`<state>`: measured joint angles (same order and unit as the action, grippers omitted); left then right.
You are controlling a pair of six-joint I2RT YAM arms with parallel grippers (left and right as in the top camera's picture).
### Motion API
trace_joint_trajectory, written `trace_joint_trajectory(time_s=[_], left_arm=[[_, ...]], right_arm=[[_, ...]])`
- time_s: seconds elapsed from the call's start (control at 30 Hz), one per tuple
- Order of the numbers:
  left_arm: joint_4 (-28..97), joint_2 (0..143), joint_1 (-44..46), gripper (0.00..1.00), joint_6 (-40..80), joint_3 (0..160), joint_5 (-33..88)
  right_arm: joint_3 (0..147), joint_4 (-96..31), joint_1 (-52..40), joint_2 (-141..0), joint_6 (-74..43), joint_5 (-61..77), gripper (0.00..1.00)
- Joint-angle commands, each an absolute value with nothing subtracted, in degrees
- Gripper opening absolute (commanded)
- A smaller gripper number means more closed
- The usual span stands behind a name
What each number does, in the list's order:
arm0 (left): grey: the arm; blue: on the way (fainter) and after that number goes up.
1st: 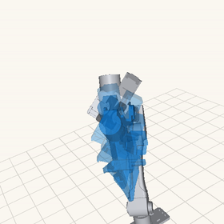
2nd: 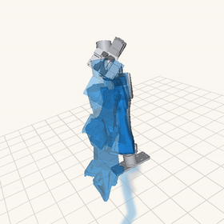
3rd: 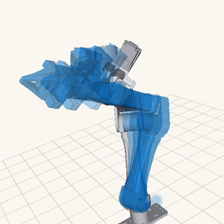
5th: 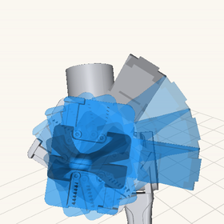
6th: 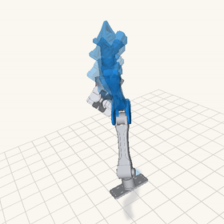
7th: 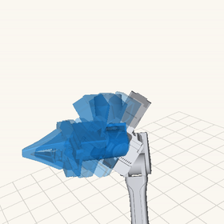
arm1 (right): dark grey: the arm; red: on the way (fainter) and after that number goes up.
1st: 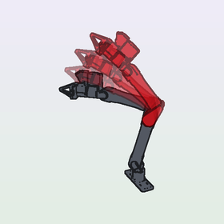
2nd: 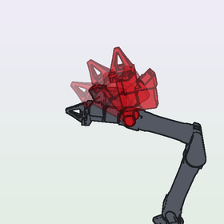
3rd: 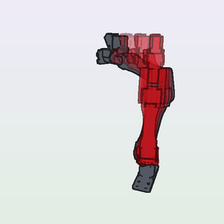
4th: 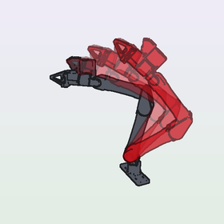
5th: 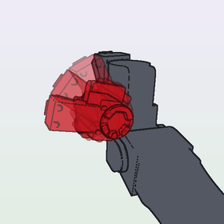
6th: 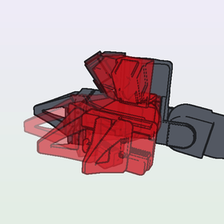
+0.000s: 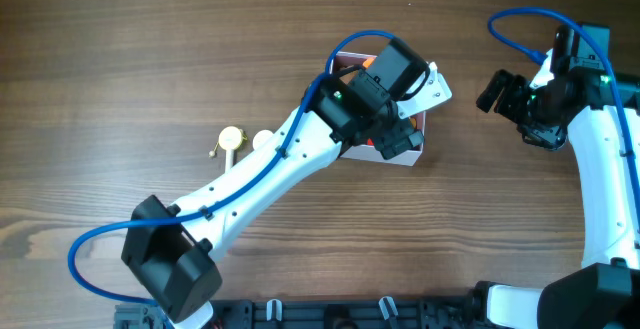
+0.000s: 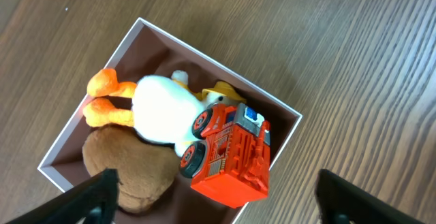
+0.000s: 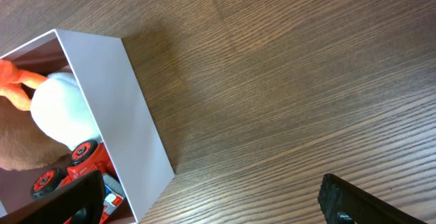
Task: Pack container
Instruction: 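Carry the truck right into the box and release it, then lower the left gripper onto the pig-face rattle drum and grasp it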
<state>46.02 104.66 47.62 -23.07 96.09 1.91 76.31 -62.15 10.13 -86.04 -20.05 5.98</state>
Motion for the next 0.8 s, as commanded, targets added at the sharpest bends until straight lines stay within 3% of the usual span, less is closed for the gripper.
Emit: trace_joint_trajectory(time_s=[0.0,0.03,0.07,0.23,0.4,0.6,0.73,0.77], left_arm=[[45.74,107.66,45.56,0.7,-20.49,96.64,3.27],[45.69,109.86,44.93,0.57,-20.49,96.64,3.44],[45.67,111.04,44.75,0.52,-20.49,96.64,3.64],[45.65,116.11,44.73,0.5,-20.51,96.66,3.62],[45.82,118.02,43.92,0.4,-20.27,96.64,3.42],[46.04,117.45,42.78,0.37,-18.04,96.66,0.8],[46.11,113.25,42.78,0.45,-12.38,96.84,-10.28],[46.13,111.59,42.76,0.53,-10.55,96.82,-13.32]], right_arm=[[76.42,-62.22,10.2,-86.43,-19.64,5.89,1.0],[76.42,-62.24,10.2,-86.43,-19.64,5.89,1.0],[76.42,-62.26,10.2,-86.43,-19.64,5.89,1.0],[76.42,-62.43,10.2,-86.43,-19.57,5.87,1.0],[76.42,-62.72,10.2,-86.43,-19.49,5.87,1.0],[76.42,-62.85,10.2,-86.43,-19.51,5.87,1.0],[76.42,-62.85,10.2,-86.43,-19.46,5.85,1.0],[76.42,-62.85,10.2,-86.43,-19.49,5.85,1.0]])
